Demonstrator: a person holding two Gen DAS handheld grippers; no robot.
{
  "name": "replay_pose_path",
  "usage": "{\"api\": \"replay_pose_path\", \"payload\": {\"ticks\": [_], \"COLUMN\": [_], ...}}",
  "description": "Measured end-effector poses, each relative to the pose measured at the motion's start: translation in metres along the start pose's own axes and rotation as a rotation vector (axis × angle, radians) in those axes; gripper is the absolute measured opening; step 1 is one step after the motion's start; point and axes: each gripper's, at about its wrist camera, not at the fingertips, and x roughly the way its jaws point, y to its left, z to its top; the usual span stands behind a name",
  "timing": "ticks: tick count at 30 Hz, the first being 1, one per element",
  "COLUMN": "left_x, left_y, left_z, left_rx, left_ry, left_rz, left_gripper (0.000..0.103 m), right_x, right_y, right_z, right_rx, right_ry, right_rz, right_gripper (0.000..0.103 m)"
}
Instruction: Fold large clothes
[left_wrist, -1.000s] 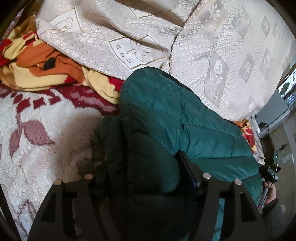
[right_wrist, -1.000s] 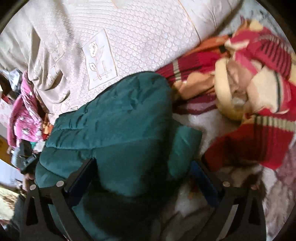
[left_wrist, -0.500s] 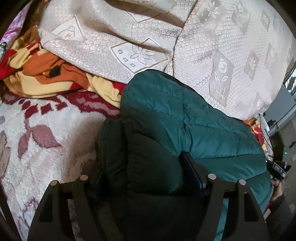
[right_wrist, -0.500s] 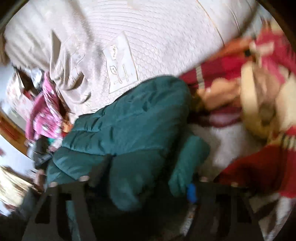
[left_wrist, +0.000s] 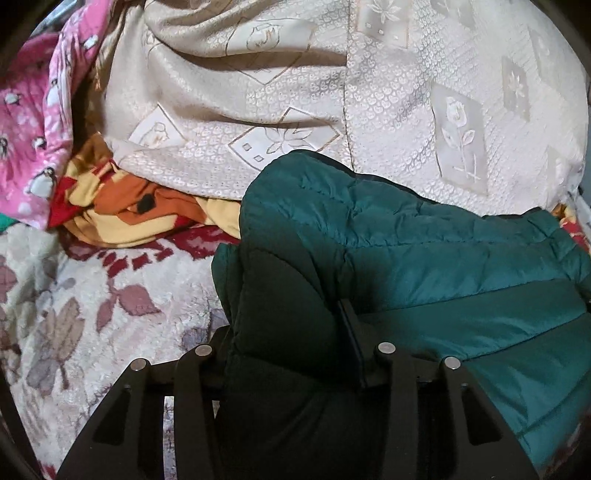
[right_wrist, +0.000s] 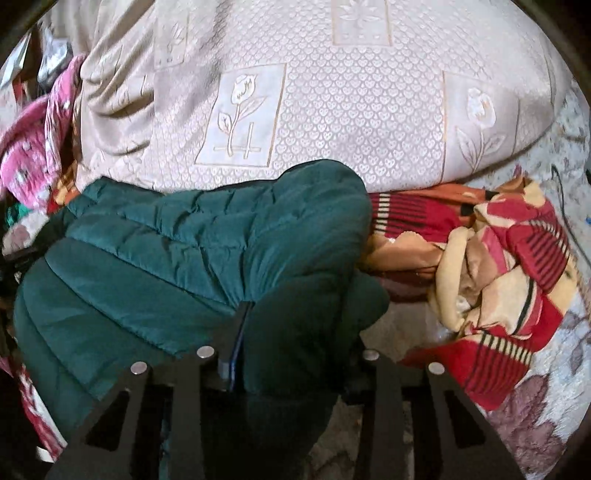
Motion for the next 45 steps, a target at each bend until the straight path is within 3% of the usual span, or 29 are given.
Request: {"api": "replay_pose_path", "payload": {"ticks": [6, 16, 19, 22, 24, 30, 34, 37, 39, 41, 42, 43, 44, 45], "left_x": [-0.001, -0.001, -0.001, -0.009, -0.022, -0.086, -0.132, -0.14, -0.118, -0.084, -0.06, -0.051, -0.048, -0.049], "left_y": [-0.004, -0.004, -0.005, -0.008, -0.009, 0.0, -0.006, -0.019, -0.028, -0.034, -0.033, -0.03, -0.027, -0.025], "left_z": [-0.001, -0.001, -0.001, 0.001, 0.006, 0.019, 0.007, -0.006, -0.016, -0.026, -0.032, -0.035, -0.035, -0.032], "left_rx": [0.008, 0.01, 0.011, 0.016, 0.029, -0.042, -0.039, -0.009, 0.013, 0.023, 0.002, -0.023, -0.044, -0.055], "left_ry": [-0.005, -0.008, -0.009, -0.034, -0.076, -0.175, -0.235, -0.238, -0.192, -0.091, -0.013, 0.001, -0.003, 0.001], "left_rz": [0.027, 0.031, 0.039, 0.045, 0.042, -0.067, -0.157, -0.188, -0.169, -0.143, -0.124, -0.122, -0.123, -0.128], "left_gripper": [0.021, 0.022, 0.021, 0.01, 0.002, 0.001, 0.001, 0.003, 0.006, 0.01, 0.022, 0.025, 0.029, 0.03], "right_x": [0.007, 0.014, 0.013, 0.007, -0.008, -0.074, -0.119, -0.139, -0.132, -0.106, -0.087, -0.062, -0.053, -0.05], "right_y": [0.015, 0.009, 0.015, 0.02, 0.022, 0.027, 0.016, 0.005, -0.009, -0.025, -0.032, -0.037, -0.041, -0.043], "right_z": [-0.007, -0.007, -0.006, -0.001, 0.005, 0.017, 0.008, -0.007, -0.018, -0.029, -0.035, -0.042, -0.045, -0.045], "right_rx": [-0.067, 0.004, -0.023, -0.038, -0.029, -0.015, 0.0, 0.003, 0.021, 0.053, 0.073, 0.099, 0.119, 0.145], "right_ry": [0.039, 0.067, 0.067, 0.057, 0.017, -0.146, -0.213, -0.238, -0.217, -0.134, -0.06, 0.041, 0.065, 0.057], "right_rz": [-0.075, -0.059, -0.085, -0.107, -0.119, -0.097, -0.072, -0.068, -0.045, -0.006, 0.009, 0.002, 0.004, 0.011], "right_gripper": [0.039, 0.048, 0.045, 0.035, 0.029, 0.026, 0.026, 0.026, 0.027, 0.032, 0.036, 0.051, 0.061, 0.062]}}
